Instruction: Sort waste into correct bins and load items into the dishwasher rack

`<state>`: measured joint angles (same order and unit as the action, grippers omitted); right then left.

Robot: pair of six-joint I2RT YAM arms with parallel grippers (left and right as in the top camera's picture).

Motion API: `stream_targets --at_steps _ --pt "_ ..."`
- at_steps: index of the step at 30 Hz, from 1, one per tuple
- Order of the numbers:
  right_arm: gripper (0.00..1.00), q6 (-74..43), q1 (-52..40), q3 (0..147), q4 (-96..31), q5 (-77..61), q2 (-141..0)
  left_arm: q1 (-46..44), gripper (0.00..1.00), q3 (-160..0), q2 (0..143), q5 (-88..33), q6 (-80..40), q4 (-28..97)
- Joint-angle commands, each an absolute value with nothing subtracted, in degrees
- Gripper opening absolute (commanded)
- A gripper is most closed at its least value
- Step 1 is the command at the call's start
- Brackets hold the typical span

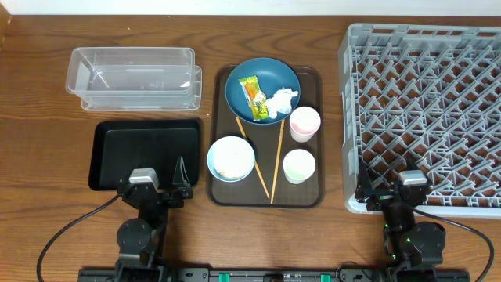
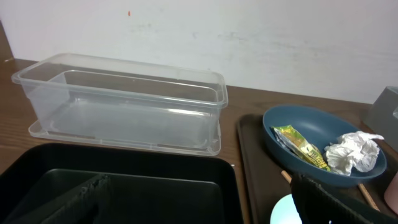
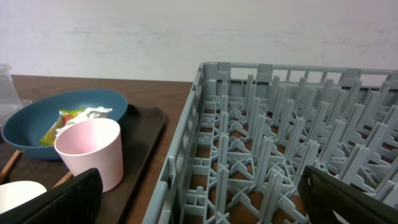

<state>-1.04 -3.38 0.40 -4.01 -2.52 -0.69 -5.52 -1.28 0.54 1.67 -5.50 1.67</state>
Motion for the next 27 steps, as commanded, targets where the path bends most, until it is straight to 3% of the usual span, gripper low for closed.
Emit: stream_targets --at_steps 1,27 --pt "0.99 -1.04 -2.26 0.32 -4.23 -1.91 -0.32 -5.54 0.94 -0.23 0.23 1.98 -4.54 4.05" --pt "0.99 -3.60 -2.26 0.34 -4.12 -1.67 -0.38 -5.54 0.94 -0.71 0.23 1.15 -8.84 4.08"
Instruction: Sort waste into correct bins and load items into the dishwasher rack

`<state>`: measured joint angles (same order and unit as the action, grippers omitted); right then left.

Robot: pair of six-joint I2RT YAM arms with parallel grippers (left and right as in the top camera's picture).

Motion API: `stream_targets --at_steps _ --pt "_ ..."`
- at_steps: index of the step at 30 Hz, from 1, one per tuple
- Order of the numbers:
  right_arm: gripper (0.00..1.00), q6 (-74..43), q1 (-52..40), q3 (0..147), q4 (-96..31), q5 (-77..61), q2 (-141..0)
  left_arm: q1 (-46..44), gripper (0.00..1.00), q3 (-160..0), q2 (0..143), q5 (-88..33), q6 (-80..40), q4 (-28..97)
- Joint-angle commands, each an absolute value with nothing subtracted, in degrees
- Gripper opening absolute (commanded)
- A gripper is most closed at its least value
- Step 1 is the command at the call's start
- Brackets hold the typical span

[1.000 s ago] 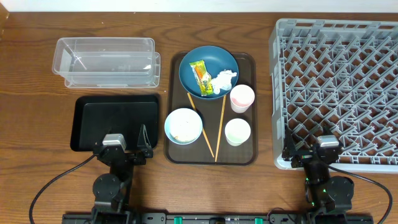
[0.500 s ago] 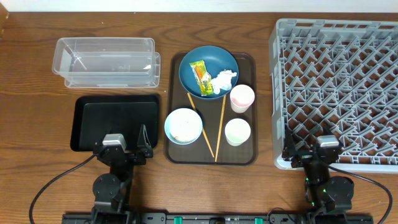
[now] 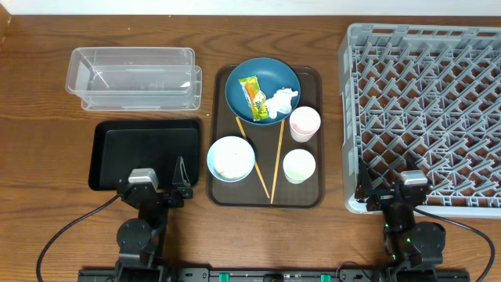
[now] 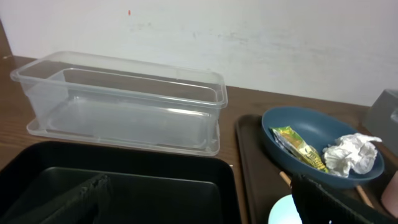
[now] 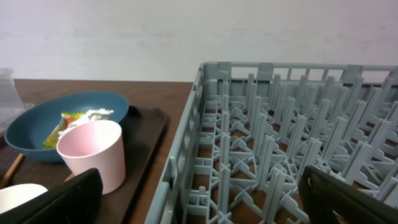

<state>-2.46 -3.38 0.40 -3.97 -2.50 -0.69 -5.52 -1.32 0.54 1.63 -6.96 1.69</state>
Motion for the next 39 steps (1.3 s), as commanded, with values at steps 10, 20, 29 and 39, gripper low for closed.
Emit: stream_targets --at_steps 10,20,29,39 --pt "0.99 1.54 -2.26 5.15 -7.51 1.65 -3.64 -5.56 0.94 -6.44 8.49 -7.09 -8.84 4.69" --pt "0.99 2.02 -2.26 20.58 -12.56 3.22 -21.45 -5.54 0.94 -23.05 32.01 -8.62 -8.80 13.89" --pt "0.99 3.07 -2.26 39.97 -28.16 1.19 -43.62 -5.54 0.94 -44.16 52.47 -8.58 -8.62 34.44" --pt "0.99 2.83 -2.26 50.33 -41.87 -0.56 -53.63 -5.54 0.94 -54.52 60.86 -8.40 -8.75 57.89"
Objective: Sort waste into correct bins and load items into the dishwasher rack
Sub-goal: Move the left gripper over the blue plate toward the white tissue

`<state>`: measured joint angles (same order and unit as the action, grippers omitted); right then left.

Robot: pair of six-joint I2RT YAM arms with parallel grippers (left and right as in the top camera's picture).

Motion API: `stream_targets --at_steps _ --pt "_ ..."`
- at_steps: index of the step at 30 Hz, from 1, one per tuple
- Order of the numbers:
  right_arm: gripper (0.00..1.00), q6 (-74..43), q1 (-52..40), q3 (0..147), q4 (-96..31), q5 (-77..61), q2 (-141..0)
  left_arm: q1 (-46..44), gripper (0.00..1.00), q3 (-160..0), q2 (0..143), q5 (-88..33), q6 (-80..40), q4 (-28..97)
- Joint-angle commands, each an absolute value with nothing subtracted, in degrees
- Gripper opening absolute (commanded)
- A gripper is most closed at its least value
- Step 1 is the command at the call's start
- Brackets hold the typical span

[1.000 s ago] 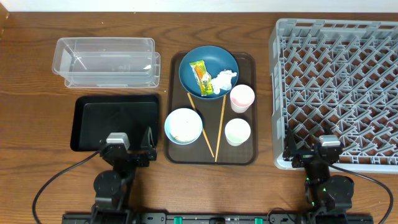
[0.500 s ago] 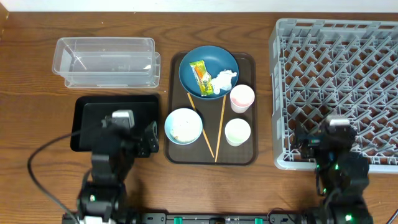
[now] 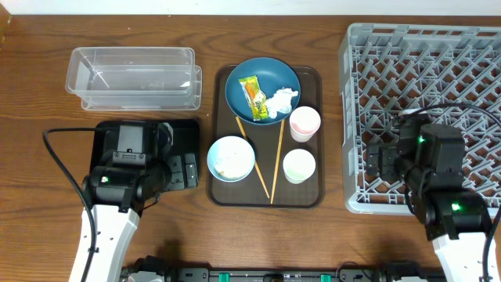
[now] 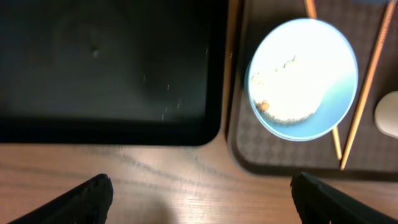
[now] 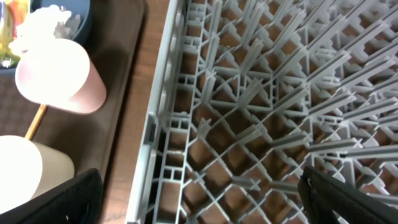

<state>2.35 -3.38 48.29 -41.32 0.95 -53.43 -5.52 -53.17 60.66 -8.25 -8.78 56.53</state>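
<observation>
A brown tray [image 3: 305, 196] holds a blue plate [image 3: 262, 82] with a snack wrapper [image 3: 251, 98] and a crumpled tissue [image 3: 282, 99]. Also on it are a pink cup [image 3: 304, 123], a white cup [image 3: 299, 165], a light-blue bowl [image 3: 231, 158] and two chopsticks [image 3: 278, 160]. My left gripper [image 3: 186, 169] hangs open over the black bin's [image 3: 109, 168] near right corner, beside the bowl [image 4: 303, 78]. My right gripper [image 3: 381, 163] is open over the front left edge of the grey dishwasher rack [image 3: 438, 63], near the pink cup [image 5: 59, 76]. Both hold nothing.
A clear plastic bin [image 3: 133, 74] stands behind the black bin at the back left. Bare wood [image 4: 205, 180] separates the black bin [image 4: 106, 62] from the table's front edge. The rack [image 5: 261, 93] fills the right side, its wall rising next to the tray.
Both arms have risen from the table's front edge and moved further in. The wrist cameras now look straight down instead of across the table. Nothing on the tray has moved.
At both earlier moments the arms sat folded low at the front edge, grippers open, with the wrist views barely shifting. Now the left is above the black bin's corner and the right above the rack's front left, both still open.
</observation>
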Motion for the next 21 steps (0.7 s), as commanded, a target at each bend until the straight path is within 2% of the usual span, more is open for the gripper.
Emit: stream_targets --at_steps 1,8,14,21 --pt "0.99 2.81 -2.26 50.35 -41.80 -0.75 -53.49 -5.54 0.94 -54.52 60.77 -9.13 -8.86 58.26" --pt "0.99 2.20 -2.26 50.37 -40.99 -0.91 -50.87 -5.54 0.94 -56.31 61.19 -11.57 -12.64 55.57" --pt "0.99 2.20 -2.26 50.37 -40.88 -0.89 -50.89 -5.58 0.94 -64.45 67.77 -11.35 -12.40 53.93" --pt "0.99 2.20 -2.26 50.37 -40.49 -0.89 -50.89 -7.90 0.94 -75.09 78.72 -11.35 -5.80 48.05"
